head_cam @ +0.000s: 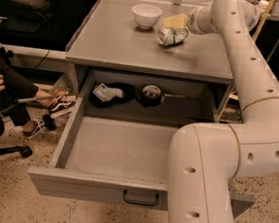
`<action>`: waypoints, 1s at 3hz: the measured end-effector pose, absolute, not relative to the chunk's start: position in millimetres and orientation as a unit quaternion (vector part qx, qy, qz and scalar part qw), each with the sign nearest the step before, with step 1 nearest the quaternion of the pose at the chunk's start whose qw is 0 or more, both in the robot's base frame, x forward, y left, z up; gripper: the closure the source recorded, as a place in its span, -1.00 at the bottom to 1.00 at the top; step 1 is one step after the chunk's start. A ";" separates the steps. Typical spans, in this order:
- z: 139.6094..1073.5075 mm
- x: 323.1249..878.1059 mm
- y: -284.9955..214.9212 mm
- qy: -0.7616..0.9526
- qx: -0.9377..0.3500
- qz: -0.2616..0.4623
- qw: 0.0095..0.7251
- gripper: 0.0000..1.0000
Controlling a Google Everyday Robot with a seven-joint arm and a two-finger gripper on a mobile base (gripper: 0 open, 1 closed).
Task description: Place 7up can into top drawer
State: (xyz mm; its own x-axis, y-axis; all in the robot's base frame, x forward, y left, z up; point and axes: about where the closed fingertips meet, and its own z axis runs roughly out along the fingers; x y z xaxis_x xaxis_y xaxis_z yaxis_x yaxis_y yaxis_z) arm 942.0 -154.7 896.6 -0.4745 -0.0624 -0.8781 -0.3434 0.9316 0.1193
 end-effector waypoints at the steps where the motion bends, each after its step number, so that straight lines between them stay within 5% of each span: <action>1: 912.7 956.3 -182.8 0.839 -0.089 0.089 0.529 -1.00; 3: 910.1 953.1 -175.8 0.833 -0.096 0.123 0.531 -1.00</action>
Offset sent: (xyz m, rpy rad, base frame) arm 0.0144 -0.0280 0.0155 -0.0494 -0.0625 -0.1100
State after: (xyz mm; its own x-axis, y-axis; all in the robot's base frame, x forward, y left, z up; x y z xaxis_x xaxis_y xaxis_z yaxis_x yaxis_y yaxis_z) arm 953.1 -175.8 910.1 -0.4182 -0.0302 -0.9079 -0.2906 0.9514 0.1022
